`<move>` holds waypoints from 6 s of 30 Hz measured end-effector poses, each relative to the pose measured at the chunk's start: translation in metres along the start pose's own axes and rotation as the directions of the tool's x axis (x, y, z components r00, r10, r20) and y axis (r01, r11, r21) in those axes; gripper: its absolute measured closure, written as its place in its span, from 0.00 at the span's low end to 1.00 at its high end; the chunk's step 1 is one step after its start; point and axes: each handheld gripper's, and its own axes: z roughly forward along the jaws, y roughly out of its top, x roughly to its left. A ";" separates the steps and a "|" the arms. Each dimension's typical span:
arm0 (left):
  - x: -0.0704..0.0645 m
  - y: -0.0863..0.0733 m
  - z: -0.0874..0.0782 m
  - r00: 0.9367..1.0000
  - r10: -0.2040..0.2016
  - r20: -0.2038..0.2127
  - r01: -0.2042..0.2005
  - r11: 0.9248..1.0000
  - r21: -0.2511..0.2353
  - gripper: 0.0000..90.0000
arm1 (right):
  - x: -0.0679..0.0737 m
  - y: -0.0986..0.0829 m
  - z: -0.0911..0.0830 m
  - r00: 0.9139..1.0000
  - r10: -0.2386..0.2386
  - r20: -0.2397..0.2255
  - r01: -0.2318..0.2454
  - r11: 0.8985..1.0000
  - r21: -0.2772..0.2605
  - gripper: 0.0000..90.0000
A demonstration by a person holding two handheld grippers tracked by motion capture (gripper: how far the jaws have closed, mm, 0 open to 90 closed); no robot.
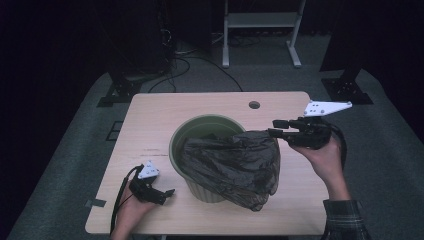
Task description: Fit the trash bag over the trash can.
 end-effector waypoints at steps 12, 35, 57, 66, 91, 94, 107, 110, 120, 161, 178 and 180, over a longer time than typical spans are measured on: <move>0.000 0.000 0.000 1.000 0.001 0.002 -0.001 1.000 0.000 0.00 | 0.011 0.008 0.031 0.995 0.007 -0.104 -0.003 0.999 0.033 0.43; 0.001 0.017 -0.036 0.992 0.019 0.121 -0.005 0.993 -0.119 0.00 | -0.005 0.019 0.064 0.994 0.012 -0.105 -0.010 1.000 0.022 0.98; -0.018 0.108 -0.123 0.923 0.247 0.295 -0.130 0.922 -0.366 0.05 | -0.007 0.034 0.068 0.996 0.001 -0.090 0.000 1.000 0.010 0.99; -0.026 0.164 -0.125 0.886 0.352 0.301 -0.211 0.886 -0.414 0.15 | -0.006 0.035 0.070 0.996 0.000 -0.094 0.001 1.000 0.018 0.99; -0.031 0.200 -0.058 0.868 0.360 0.341 -0.314 0.931 -0.185 0.70 | 0.004 0.056 0.074 0.989 -0.022 -0.144 0.017 0.999 -0.039 0.99; -0.034 0.200 -0.054 0.865 0.373 0.337 -0.336 0.927 -0.164 0.71 | 0.010 0.061 0.081 0.985 -0.034 -0.167 0.026 0.998 -0.049 0.99; -0.046 0.200 -0.046 0.860 0.405 0.309 -0.384 0.914 -0.130 0.60 | 0.032 0.079 0.114 0.969 -0.054 -0.243 0.036 0.996 -0.077 0.99; -0.043 0.199 -0.055 0.880 0.403 0.253 -0.372 0.914 -0.160 0.44 | 0.035 0.079 0.119 0.968 -0.058 -0.243 0.043 0.997 -0.066 0.99; -0.064 0.211 -0.077 0.852 0.451 0.265 -0.371 0.878 -0.302 0.28 | 0.037 0.078 0.130 0.969 -0.055 -0.241 0.044 0.998 -0.051 0.99; -0.037 0.212 -0.075 0.918 0.288 0.274 -0.202 0.932 -0.301 1.00 | 0.017 0.046 0.058 0.993 0.007 -0.116 -0.014 0.998 -0.066 0.64; -0.016 0.193 -0.091 0.944 0.231 0.236 -0.153 0.939 -0.307 1.00 | 0.026 -0.013 -0.007 0.993 0.063 -0.099 -0.069 0.996 -0.063 0.62; -0.013 0.191 -0.093 0.946 0.228 0.231 -0.151 0.940 -0.307 1.00 | 0.028 -0.020 -0.011 0.992 0.071 -0.107 -0.079 0.994 -0.070 0.61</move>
